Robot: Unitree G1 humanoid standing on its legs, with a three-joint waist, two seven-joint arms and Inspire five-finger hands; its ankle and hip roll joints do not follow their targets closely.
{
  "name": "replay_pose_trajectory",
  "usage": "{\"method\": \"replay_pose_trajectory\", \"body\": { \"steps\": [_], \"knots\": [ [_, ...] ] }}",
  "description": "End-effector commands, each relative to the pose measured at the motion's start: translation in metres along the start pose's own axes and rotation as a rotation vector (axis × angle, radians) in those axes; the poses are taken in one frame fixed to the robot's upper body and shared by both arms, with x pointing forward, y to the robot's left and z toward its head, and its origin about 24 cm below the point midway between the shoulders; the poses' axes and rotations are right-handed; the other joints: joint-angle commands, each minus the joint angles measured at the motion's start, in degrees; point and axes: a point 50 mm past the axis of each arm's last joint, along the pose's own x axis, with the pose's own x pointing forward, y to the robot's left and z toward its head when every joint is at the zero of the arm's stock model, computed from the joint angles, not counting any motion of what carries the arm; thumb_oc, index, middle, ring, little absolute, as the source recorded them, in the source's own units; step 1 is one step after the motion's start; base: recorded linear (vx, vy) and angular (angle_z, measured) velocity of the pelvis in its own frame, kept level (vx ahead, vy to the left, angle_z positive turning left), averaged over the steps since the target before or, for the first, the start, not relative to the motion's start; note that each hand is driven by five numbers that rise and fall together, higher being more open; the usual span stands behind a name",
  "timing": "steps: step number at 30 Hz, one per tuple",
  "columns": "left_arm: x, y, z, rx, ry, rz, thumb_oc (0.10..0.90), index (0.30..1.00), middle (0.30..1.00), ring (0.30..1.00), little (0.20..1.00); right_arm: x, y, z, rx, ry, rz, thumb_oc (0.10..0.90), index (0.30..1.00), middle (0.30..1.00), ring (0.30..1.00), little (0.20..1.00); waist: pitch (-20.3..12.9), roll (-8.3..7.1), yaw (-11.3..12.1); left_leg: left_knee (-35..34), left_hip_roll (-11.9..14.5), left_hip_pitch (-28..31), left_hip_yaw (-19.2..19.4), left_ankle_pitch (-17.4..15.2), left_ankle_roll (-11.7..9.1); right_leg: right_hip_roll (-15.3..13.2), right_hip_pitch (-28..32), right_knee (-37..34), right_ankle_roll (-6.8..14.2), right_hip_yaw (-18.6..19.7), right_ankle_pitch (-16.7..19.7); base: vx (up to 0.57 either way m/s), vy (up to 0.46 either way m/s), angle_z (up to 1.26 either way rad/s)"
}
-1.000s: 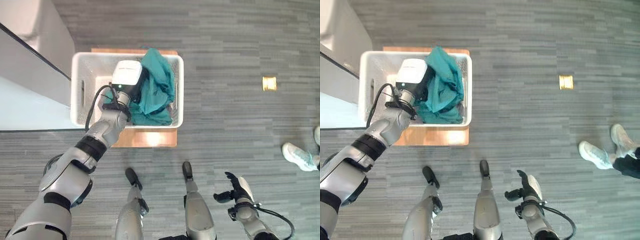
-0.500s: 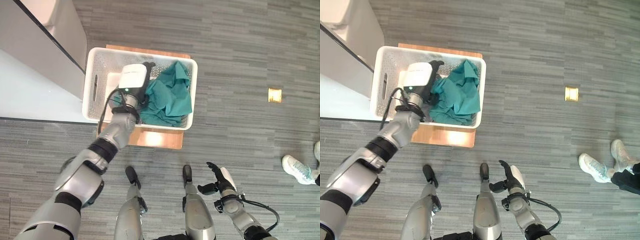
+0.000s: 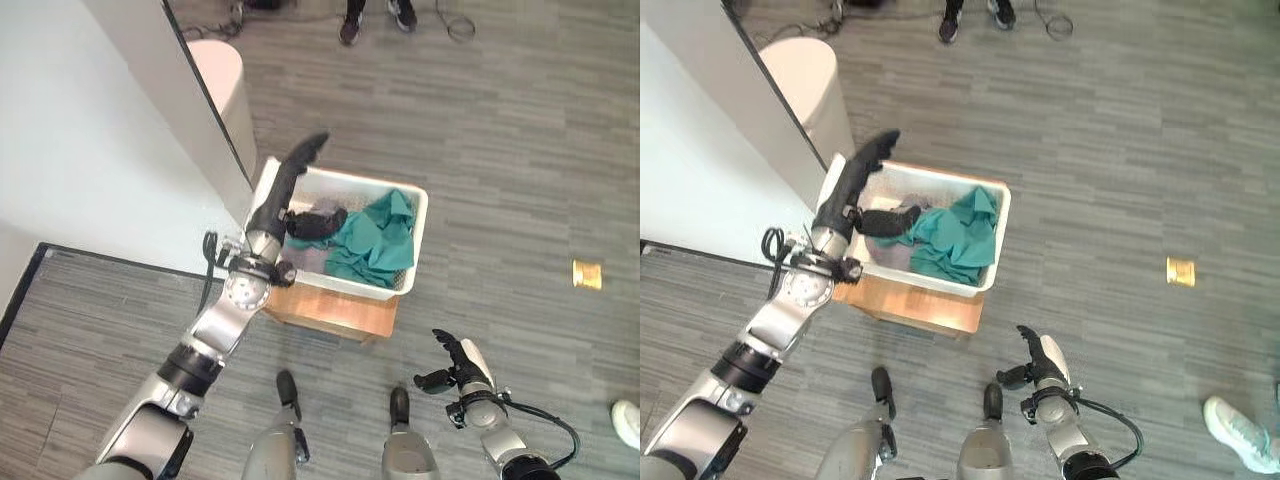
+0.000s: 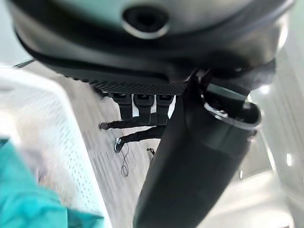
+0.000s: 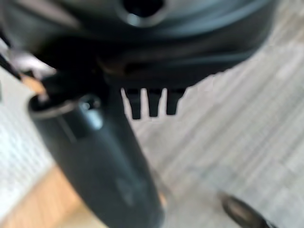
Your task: Pick up bed clothes into laundry basket.
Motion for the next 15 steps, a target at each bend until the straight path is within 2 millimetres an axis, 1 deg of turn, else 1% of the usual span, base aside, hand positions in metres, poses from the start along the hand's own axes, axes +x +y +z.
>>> {"method": "replay_pose_trajectory", "body": {
  "steps": [1, 3, 4, 5, 6, 7, 12, 14, 15],
  "knots": [
    [0.005, 0.021, 0.048, -0.161, -0.276, 0.044, 0.800, 0.900, 0.900, 0.900, 0.900, 0.003, -0.047, 0.000, -0.032, -0.036, -0.162, 0.800, 0.900, 0.900, 0.900, 0.900, -4.56, -0.77, 1.92, 0.15, 1.01, 6.75, 0.33, -9.73, -0.91, -0.19, -0.15, 0.28, 0.32, -1.24, -4.47, 0.05, -0.008, 0.02],
    [-0.004, 0.026, 0.038, -0.219, -0.245, 0.058, 0.800, 0.900, 0.900, 0.900, 0.900, 0.002, -0.072, -0.004, -0.022, -0.023, -0.241, 0.800, 0.900, 0.900, 0.900, 0.900, -5.31, -1.06, 2.44, 0.15, 1.04, 7.21, -0.06, -9.82, -0.93, -0.06, 0.61, 0.28, 0.16, -1.53, -4.71, 0.05, -0.006, 0.02],
    [-0.007, 0.025, 0.033, -0.234, -0.227, 0.051, 0.800, 0.900, 0.900, 0.900, 0.900, 0.001, -0.080, -0.007, -0.017, -0.015, -0.264, 0.800, 0.900, 0.900, 0.900, 0.900, -5.71, -1.20, 2.67, 0.15, 1.05, 7.46, -0.20, -9.90, -0.90, 0.01, 0.98, 0.28, 0.09, -1.66, -4.80, 0.04, -0.008, 0.09],
    [-0.008, 0.025, 0.033, -0.236, -0.226, 0.050, 0.800, 0.900, 0.900, 0.900, 0.900, 0.001, -0.080, -0.008, -0.018, -0.014, -0.264, 0.800, 0.900, 0.900, 0.900, 0.900, -5.75, -1.15, 2.69, 0.15, 1.04, 7.50, -0.22, -9.92, -0.91, 0.01, 1.03, 0.28, 0.09, -1.68, -4.83, 0.06, -0.022, 0.13],
    [-0.015, 0.026, 0.024, -0.268, -0.194, 0.062, 0.800, 0.900, 0.900, 0.900, 0.900, -0.002, -0.092, -0.015, -0.005, 0.008, -0.304, 0.800, 0.900, 0.900, 0.900, 0.900, -6.62, -1.50, 3.41, 0.15, 1.12, 7.93, -0.61, -10.00, -0.88, 0.22, 1.82, 0.28, -0.11, -2.23, -5.07, 0.04, -0.015, 0.14],
    [-0.016, 0.026, 0.024, -0.269, -0.193, 0.062, 0.800, 0.900, 0.900, 0.900, 0.900, -0.002, -0.092, -0.016, -0.005, 0.008, -0.304, 0.800, 0.900, 0.900, 0.900, 0.900, -6.66, -1.49, 3.41, 0.15, 1.13, 7.95, -0.63, -10.01, -0.88, 0.22, 1.85, 0.28, -0.11, -2.25, -5.08, 0.05, -0.022, 0.12],
    [-0.031, 0.037, 0.015, -0.275, -0.168, 0.099, 0.800, 0.900, 0.900, 0.900, 0.900, -0.009, -0.094, -0.022, 0.020, 0.016, -0.349, 0.800, 0.900, 0.900, 0.900, 0.900, -7.73, -1.81, 4.13, 0.15, 1.30, 8.10, -1.16, -10.00, -0.80, 0.48, 2.27, 0.28, -0.28, -2.61, -5.18, 0.01, -0.007, 0.05],
    [-0.036, 0.042, 0.014, -0.269, -0.167, 0.114, 0.800, 0.900, 0.900, 0.900, 0.900, -0.012, -0.099, -0.021, 0.029, 0.008, -0.376, 0.800, 0.900, 0.900, 0.900, 0.900, -8.14, -1.91, 4.42, 0.15, 1.33, 8.22, -1.37, -10.04, -0.77, 0.65, 2.40, 0.28, -0.31, -2.68, -5.25, 0.00, 0.000, 0.00],
    [-0.040, 0.046, 0.012, -0.259, -0.161, 0.127, 0.800, 0.900, 0.900, 0.900, 0.900, -0.014, -0.104, -0.021, 0.029, 0.001, -0.405, 0.800, 0.900, 0.900, 0.900, 0.900, -8.36, -1.98, 4.73, 0.15, 1.38, 8.31, -1.58, -10.11, -0.77, 0.72, 2.49, 0.28, -0.34, -2.82, -5.26, 0.00, 0.000, 0.00]
  ]
}}
